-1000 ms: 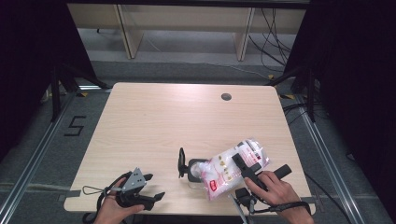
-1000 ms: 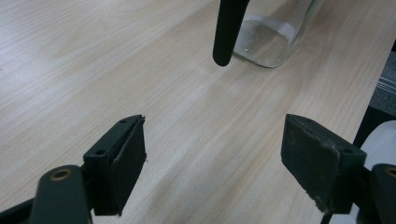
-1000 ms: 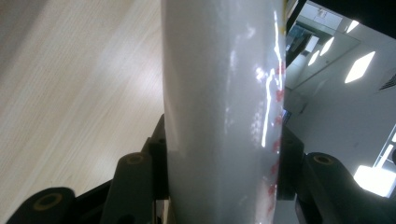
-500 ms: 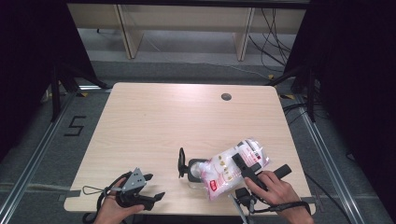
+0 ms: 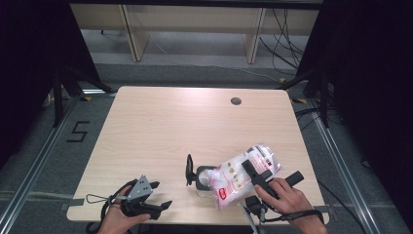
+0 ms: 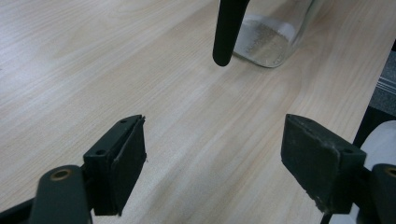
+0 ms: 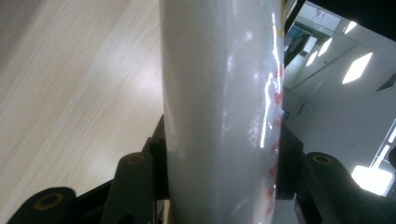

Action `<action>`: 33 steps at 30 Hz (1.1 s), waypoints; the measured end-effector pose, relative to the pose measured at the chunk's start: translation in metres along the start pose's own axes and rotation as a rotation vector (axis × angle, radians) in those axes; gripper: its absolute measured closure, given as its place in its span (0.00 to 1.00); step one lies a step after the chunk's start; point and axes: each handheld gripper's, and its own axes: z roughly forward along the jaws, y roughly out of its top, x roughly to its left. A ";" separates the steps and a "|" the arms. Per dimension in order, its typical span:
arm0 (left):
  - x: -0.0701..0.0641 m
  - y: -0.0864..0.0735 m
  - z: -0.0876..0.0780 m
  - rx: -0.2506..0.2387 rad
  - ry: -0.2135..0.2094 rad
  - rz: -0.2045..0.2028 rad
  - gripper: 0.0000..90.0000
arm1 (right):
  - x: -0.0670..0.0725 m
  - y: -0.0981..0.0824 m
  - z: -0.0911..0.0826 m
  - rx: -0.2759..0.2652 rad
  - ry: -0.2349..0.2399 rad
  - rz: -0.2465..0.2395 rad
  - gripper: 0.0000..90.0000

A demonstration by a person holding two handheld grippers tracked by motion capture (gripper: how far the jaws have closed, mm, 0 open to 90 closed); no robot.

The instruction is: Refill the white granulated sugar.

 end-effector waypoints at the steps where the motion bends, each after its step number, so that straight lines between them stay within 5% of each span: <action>1: 0.000 0.000 0.000 -0.003 0.002 0.004 0.24 | -0.001 0.000 0.000 -0.001 -0.002 -0.006 0.62; 3: 0.001 0.000 0.000 0.012 0.008 0.011 0.24 | -0.002 0.001 -0.001 0.003 -0.001 -0.024 0.63; 5: -0.001 -0.001 0.001 -0.008 0.000 -0.024 0.24 | -0.004 0.002 -0.002 0.005 -0.012 -0.037 0.63; 12: 0.000 0.000 -0.001 0.013 -0.002 0.004 0.24 | -0.005 0.004 -0.004 -0.004 -0.011 -0.033 0.63; 16: -0.001 -0.001 0.002 -0.019 0.000 -0.033 0.24 | -0.005 0.003 -0.005 -0.002 -0.014 -0.041 0.63; 18: 0.000 -0.001 -0.001 0.010 0.000 -0.010 0.24 | -0.005 0.002 -0.005 -0.006 -0.020 -0.040 0.64; 33: 0.000 0.000 -0.002 0.011 -0.001 -0.008 0.24 | -0.001 0.000 -0.004 -0.019 -0.014 -0.002 0.64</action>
